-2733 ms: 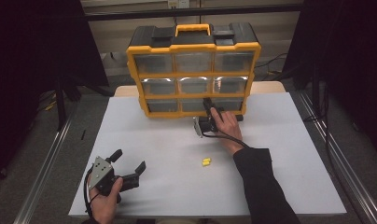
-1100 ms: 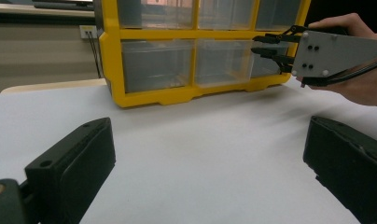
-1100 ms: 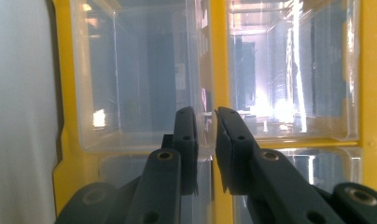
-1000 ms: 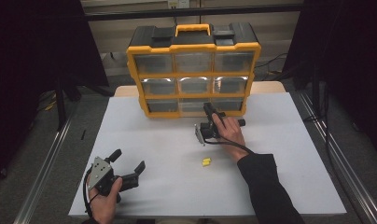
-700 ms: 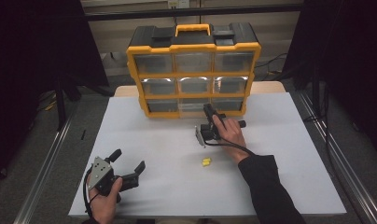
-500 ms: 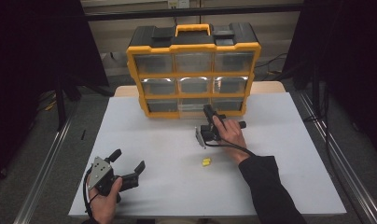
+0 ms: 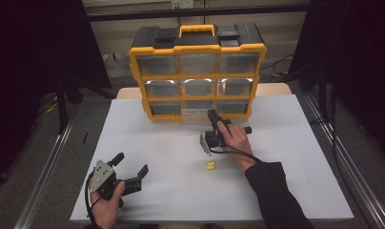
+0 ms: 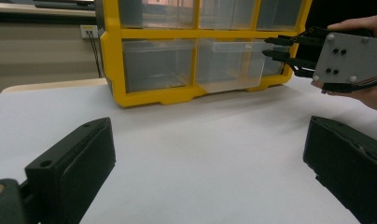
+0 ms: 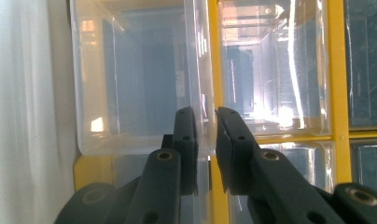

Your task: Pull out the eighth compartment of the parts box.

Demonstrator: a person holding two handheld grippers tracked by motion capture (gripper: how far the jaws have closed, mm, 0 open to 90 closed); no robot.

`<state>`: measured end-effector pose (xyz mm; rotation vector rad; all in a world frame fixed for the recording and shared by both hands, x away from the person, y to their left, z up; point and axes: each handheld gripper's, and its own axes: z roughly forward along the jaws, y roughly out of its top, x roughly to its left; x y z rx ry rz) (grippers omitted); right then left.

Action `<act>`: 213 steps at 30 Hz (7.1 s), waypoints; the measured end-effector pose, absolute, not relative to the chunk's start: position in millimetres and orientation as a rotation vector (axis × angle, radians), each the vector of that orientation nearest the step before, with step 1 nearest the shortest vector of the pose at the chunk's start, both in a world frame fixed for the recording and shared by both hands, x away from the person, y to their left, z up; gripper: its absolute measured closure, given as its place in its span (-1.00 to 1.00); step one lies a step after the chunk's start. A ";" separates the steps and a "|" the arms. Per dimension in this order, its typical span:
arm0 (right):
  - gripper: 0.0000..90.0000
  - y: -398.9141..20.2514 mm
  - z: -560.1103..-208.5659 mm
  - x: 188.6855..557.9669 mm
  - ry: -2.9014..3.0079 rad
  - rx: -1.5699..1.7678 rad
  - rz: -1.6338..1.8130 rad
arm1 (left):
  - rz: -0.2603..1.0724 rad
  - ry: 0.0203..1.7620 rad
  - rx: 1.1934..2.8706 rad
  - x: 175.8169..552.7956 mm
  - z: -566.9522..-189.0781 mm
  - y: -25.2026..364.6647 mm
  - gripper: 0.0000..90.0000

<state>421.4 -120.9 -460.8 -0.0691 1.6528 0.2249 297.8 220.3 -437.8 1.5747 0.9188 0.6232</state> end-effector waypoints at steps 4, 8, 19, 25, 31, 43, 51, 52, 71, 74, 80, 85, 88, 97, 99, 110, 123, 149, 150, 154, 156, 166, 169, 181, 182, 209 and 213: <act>0.77 -121.0 -460.6 417.1 1.648 -0.071 0.234 | 0.623 0.919 1.574 297.8 -437.8 220.4 -0.95; 0.77 -121.1 -461.0 414.3 1.645 -0.072 0.232 | 0.626 0.914 1.582 298.2 -438.0 220.5 -0.95; 0.76 -121.6 -462.2 405.5 1.647 -0.073 0.251 | 0.626 0.915 1.581 298.0 -437.9 220.2 -0.95; 0.76 -120.5 -462.0 401.3 1.640 -0.071 0.258 | 0.627 0.914 1.584 298.0 -437.8 220.5 -0.95; 0.76 -120.7 -460.6 397.9 1.645 -0.065 0.264 | 0.633 0.920 1.576 297.7 -437.6 220.7 -0.95; 0.76 -123.9 -462.4 391.5 1.646 -0.076 0.267 | 0.634 0.921 1.578 297.7 -437.7 220.6 -0.95; 0.76 -124.1 -462.6 389.5 1.643 -0.071 0.272 | 0.638 0.923 1.576 297.8 -437.6 220.6 -0.95; 0.76 -123.8 -462.7 389.1 1.644 -0.072 0.270 | 0.638 0.923 1.578 297.8 -437.6 220.9 -0.95; 0.74 -122.7 -464.6 386.5 1.650 -0.061 0.289 | 0.633 0.923 1.579 297.9 -438.0 220.3 -0.95; 0.73 -123.0 -464.6 386.7 1.649 -0.064 0.292 | 0.630 0.926 1.576 298.0 -438.1 220.3 -0.95; 0.70 -123.8 -464.1 387.2 1.657 -0.045 0.314 | 0.630 0.925 1.578 297.9 -438.1 220.4 -0.95; 0.62 -126.0 -460.1 387.6 1.688 -0.005 0.353 | 0.633 0.925 1.581 298.2 -438.2 220.3 -0.95; 0.53 -127.8 -459.4 388.6 1.703 0.025 0.378 | 0.633 0.924 1.582 298.3 -438.3 220.3 -0.95; 0.14 -129.9 -455.1 390.7 1.747 0.201 0.542 | 0.633 0.919 1.576 297.8 -437.8 220.6 -0.95; -0.14 -131.1 -454.2 392.7 1.765 0.281 0.598 | 0.632 0.920 1.577 297.9 -437.8 220.7 -0.95; -0.59 -139.1 -445.0 396.3 1.807 0.426 0.758 | 0.627 0.920 1.572 297.8 -437.8 220.1 -0.95; -0.76 -155.6 -433.9 402.9 1.865 0.773 1.102 | 0.628 0.918 1.572 297.8 -437.7 220.5 -0.95; -0.92 -206.4 -435.6 374.2 1.855 1.075 1.386 | 0.624 0.906 1.581 297.1 -438.0 218.8 -0.95; -0.92 -207.7 -435.9 373.0 1.855 1.069 1.378 | 0.621 0.904 1.581 297.1 -437.8 219.0 -0.95; -0.92 -212.1 -435.7 368.3 1.849 1.083 1.384 | 0.624 0.910 1.580 296.7 -437.6 219.5 -0.95; -0.92 -214.1 -434.8 365.6 1.842 1.090 1.393 | 0.625 0.909 1.582 296.3 -437.6 219.7 -0.95; -0.90 -227.2 -431.8 349.4 1.800 1.088 1.383 | 0.629 0.911 1.572 295.4 -437.3 220.1 -0.95; -0.90 -232.2 -430.4 344.3 1.797 1.081 1.353 | 0.631 0.915 1.574 295.5 -437.5 220.2 -0.95; -0.90 -256.3 -433.1 317.5 1.730 1.126 1.367 | 0.636 0.916 1.572 292.6 -436.7 219.7 -0.95; -0.90 -257.9 -433.5 315.7 1.724 1.129 1.365 | 0.636 0.915 1.574 292.5 -436.7 219.6 -0.95; -0.92 -292.7 -440.5 261.4 1.611 1.253 1.307 | 0.673 0.934 1.578 286.0 -434.7 223.1 -0.95; -0.92 -291.4 -440.2 260.4 1.612 1.246 1.311 | 0.675 0.941 1.570 286.2 -434.8 222.7 -0.95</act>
